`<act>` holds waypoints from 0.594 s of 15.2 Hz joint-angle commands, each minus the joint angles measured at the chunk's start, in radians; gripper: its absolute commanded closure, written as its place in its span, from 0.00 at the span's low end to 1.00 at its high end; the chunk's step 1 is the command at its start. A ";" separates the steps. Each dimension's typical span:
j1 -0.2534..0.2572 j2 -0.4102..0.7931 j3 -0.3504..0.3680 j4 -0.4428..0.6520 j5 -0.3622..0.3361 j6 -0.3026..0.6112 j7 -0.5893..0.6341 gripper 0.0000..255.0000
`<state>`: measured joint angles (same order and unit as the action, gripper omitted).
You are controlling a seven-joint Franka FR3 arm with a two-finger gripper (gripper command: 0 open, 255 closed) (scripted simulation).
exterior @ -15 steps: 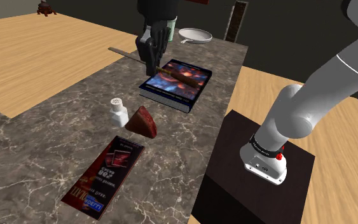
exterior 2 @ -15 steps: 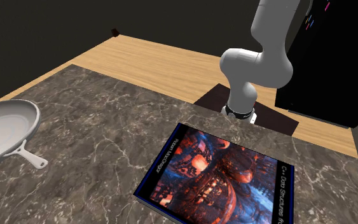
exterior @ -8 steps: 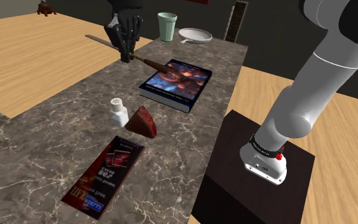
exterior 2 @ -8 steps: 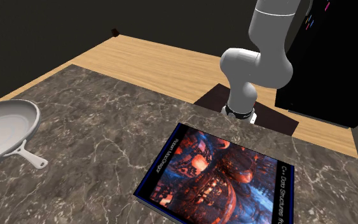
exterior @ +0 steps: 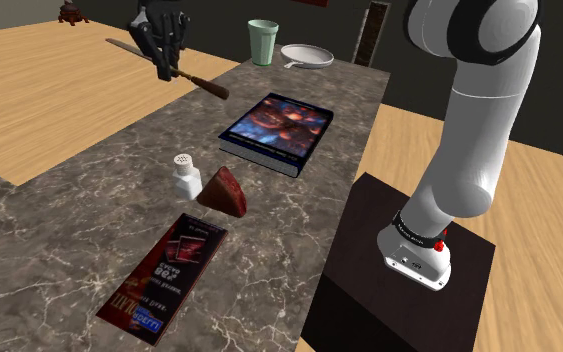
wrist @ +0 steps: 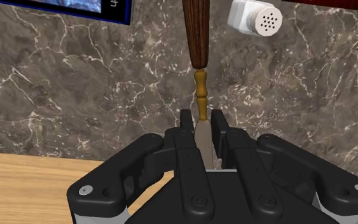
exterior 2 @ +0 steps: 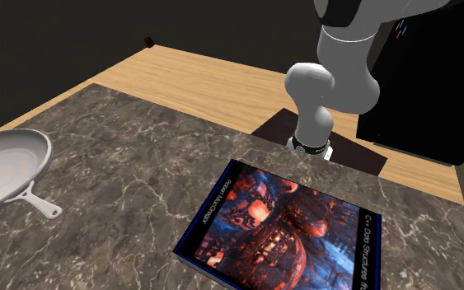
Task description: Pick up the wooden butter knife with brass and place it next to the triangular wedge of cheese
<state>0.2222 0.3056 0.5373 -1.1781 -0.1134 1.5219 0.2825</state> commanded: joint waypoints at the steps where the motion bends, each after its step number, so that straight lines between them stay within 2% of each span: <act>1: -0.005 0.000 -0.002 -0.023 0.001 0.024 -0.004 1.00; 9: -0.034 -0.045 -0.004 -0.195 0.025 0.154 -0.016 1.00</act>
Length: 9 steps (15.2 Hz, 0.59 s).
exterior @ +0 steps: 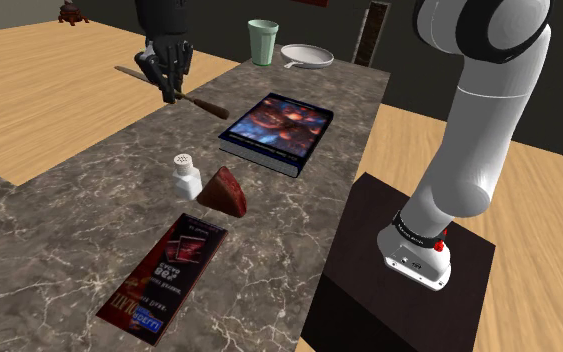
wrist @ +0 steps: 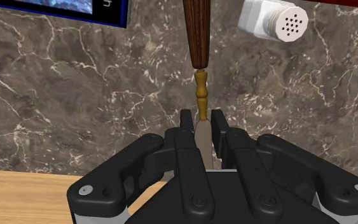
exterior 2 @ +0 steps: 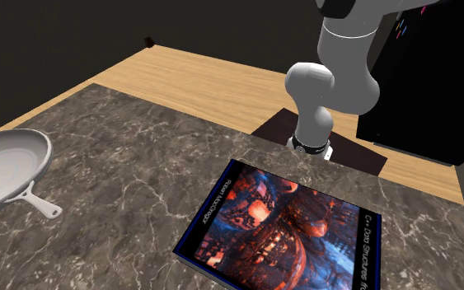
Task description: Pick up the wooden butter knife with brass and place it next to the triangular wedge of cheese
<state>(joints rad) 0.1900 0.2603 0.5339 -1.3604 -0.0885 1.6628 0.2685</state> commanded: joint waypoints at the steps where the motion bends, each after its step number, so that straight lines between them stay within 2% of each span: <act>1: -0.004 -0.004 -0.001 -0.031 0.002 0.028 -0.003 1.00; 9: -0.018 -0.022 -0.004 -0.162 0.011 0.143 -0.009 1.00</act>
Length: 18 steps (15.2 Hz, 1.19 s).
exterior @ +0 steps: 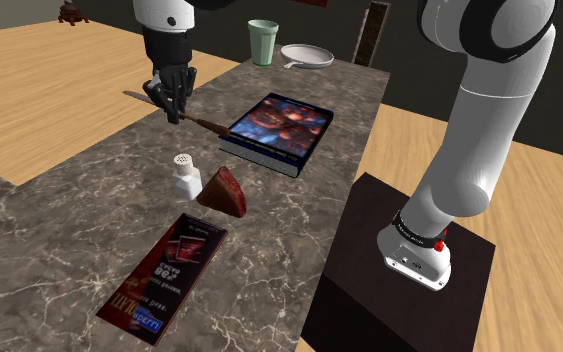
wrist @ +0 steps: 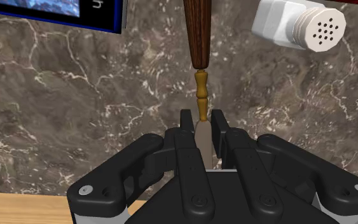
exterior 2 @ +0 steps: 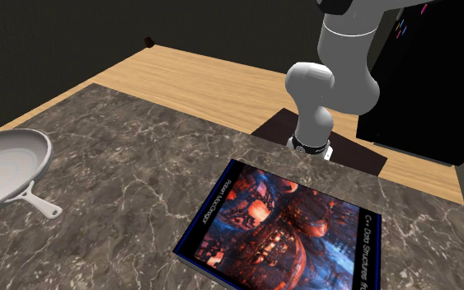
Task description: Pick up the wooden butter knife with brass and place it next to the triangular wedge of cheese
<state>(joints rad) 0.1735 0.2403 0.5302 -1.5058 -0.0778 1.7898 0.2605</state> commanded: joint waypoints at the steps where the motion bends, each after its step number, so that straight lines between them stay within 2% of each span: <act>1: -0.003 -0.002 -0.001 -0.031 0.001 0.029 -0.001 1.00; 10: -0.009 0.004 -0.005 -0.156 -0.004 0.159 -0.001 1.00; 18: -0.008 0.004 -0.005 -0.156 -0.004 0.159 -0.001 1.00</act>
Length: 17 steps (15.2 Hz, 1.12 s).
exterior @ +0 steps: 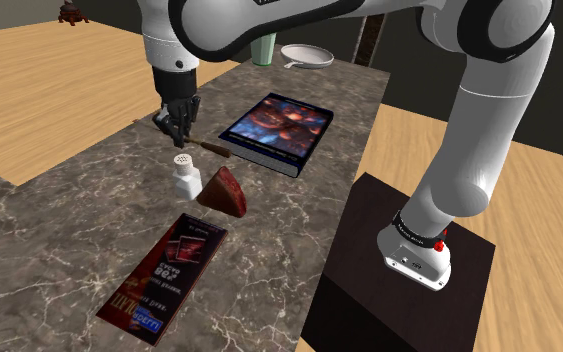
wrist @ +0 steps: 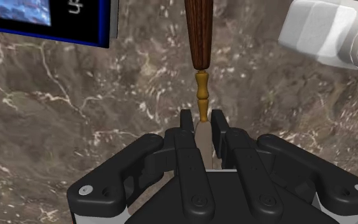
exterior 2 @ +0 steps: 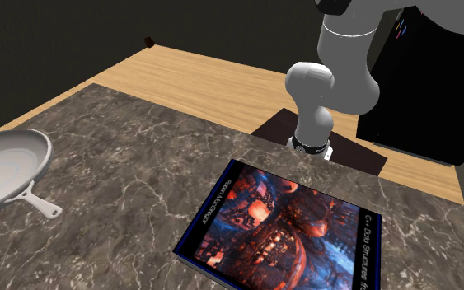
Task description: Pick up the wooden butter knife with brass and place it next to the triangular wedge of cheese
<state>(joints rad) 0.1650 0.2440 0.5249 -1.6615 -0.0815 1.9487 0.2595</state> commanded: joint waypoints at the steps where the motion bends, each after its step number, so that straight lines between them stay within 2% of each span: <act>1: 0.000 0.000 0.000 0.000 0.000 0.000 0.000 0.00; 6: 0.000 0.000 0.000 0.000 0.000 0.000 0.000 0.00; 10: -0.002 -0.021 0.004 0.102 0.013 -0.119 -0.009 0.00; 17: -0.002 -0.021 0.004 0.102 0.013 -0.119 -0.009 0.00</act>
<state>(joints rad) 0.1625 0.2231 0.5284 -1.5603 -0.0687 1.8297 0.2507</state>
